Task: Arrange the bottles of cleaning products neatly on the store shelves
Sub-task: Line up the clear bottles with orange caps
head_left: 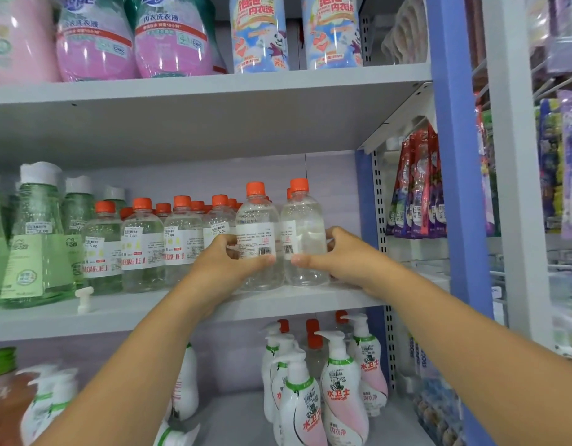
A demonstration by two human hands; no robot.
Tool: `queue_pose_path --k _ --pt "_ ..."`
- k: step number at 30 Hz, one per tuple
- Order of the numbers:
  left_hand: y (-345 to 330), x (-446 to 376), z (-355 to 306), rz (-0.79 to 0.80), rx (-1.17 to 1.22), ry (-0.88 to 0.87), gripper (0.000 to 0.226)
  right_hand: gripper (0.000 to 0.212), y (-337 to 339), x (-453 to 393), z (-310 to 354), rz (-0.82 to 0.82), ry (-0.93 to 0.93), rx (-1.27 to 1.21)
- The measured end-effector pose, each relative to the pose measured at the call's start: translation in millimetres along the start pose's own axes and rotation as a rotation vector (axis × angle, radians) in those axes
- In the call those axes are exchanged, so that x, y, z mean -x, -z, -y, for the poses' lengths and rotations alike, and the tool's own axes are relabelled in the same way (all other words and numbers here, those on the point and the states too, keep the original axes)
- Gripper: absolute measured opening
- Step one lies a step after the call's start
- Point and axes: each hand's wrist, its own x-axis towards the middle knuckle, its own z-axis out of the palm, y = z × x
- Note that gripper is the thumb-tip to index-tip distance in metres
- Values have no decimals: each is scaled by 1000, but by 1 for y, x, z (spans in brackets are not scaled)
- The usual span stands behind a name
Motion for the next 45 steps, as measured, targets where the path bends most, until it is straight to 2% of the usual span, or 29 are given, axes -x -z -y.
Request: queue_pose_path --k 2,5,8,10,12,15,21,24,26,29,34,37,41,45 --pt "-1 1 -2 8 -14 -6 68 79 2 2 2 28 11 -61" --pt "1 -1 -2 32 -17 17 44 87 8 3 2 74 9 -94" --pt "4 -2 1 1 12 21 52 99 3 3 3 14 7 -18" --pt "1 2 0 -8 -9 -6 66 90 2 4 3 7 17 -34" --pt "-2 4 -2 5 -27 -30 62 88 5 3 3 27 17 -49" --pt "1 3 -4 30 -17 -3 45 99 4 2 4 26 8 -51" --pt "-2 7 -4 -20 -7 -20 68 96 6 1 2 53 17 -97" --pt "-2 4 -3 20 -20 -4 54 104 3 2 3 27 6 -43" --pt "5 3 -1 37 3 4 42 95 2 2 2 29 12 -49" --pt "8 5 0 12 29 -6 53 83 6 3 4 58 -1 -93" --pt "-5 6 -4 -48 -21 -41 71 95 -4 3 7 7 42 8" --pt "0 7 -4 -29 -22 -26 62 78 1 4 4 -4 40 -28" --pt "7 4 0 13 13 -22 57 77 3 7 3 -14 64 -47" --pt "7 2 1 30 -30 -32 50 62 1 7 4 -49 98 -14"
